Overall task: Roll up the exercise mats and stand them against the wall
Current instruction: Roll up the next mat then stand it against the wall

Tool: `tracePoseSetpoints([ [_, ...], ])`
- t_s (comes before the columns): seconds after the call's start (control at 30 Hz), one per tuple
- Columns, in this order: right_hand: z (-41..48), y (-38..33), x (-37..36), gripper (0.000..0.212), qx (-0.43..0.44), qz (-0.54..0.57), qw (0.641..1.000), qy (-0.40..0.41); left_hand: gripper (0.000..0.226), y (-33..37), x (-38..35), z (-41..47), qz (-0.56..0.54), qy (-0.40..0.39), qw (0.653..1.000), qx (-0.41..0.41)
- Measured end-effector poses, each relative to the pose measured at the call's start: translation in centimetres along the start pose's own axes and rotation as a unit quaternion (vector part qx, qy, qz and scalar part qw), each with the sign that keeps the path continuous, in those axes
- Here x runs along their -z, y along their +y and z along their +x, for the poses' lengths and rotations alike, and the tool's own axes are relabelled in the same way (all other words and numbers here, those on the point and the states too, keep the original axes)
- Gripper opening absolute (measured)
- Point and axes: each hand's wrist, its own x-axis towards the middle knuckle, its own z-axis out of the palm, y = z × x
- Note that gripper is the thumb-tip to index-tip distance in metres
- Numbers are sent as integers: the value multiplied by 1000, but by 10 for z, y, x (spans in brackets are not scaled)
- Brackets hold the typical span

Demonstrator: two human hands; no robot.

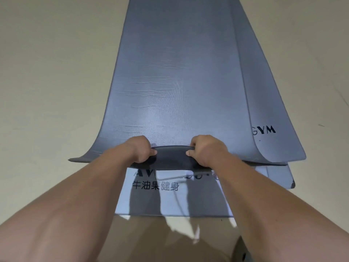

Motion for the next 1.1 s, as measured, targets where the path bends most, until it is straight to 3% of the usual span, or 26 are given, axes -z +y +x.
tracePoseSetpoints([
  [0.1, -17, -5, -40, 40, 30, -117, 981, 151, 35, -1, -30, 8, -15, 45, 998, 36],
  [0.17, -28, -8, -69, 62, 104, -154, 953, 241, 28, 3, -38, 12, -5, 83, 995, 46],
  [0.23, -32, -9, -94, 69, 201, -194, 917, 286, 27, 5, -37, 18, 11, 103, 993, 47],
  [0.3, -35, -7, -111, 65, 260, -248, 895, 264, 27, 4, -33, 23, 12, 106, 993, 44],
  [0.4, -37, 7, -113, 80, 190, -190, 938, 220, 27, 1, -34, 31, 23, 110, 993, 43],
  [0.5, -25, 24, -115, 91, 154, -173, 952, 201, 28, 2, -34, 29, 60, 158, 985, 22],
  [0.57, -15, 25, -117, 93, 137, -183, 954, 196, 31, 2, -34, 26, 101, 236, 966, -4],
  [0.67, -1, 13, -115, 89, 103, -207, 964, 132, 26, 10, -47, 19, 162, 370, 909, -100],
  [0.73, 7, 4, -105, 89, 83, -217, 967, 100, 28, 16, -69, 13, 162, 406, 884, -165],
  [0.93, 26, 3, -92, 91, 91, -171, 979, 62, 78, 0, -117, 2, 188, 310, 924, -119],
  [1.0, 27, 12, -92, 82, 107, -129, 981, 95, 77, -3, -109, 10, 182, 316, 924, -111],
  [1.1, 20, 26, -98, 75, 119, -66, 971, 198, 54, 2, -93, 21, 146, 291, 941, -95],
])
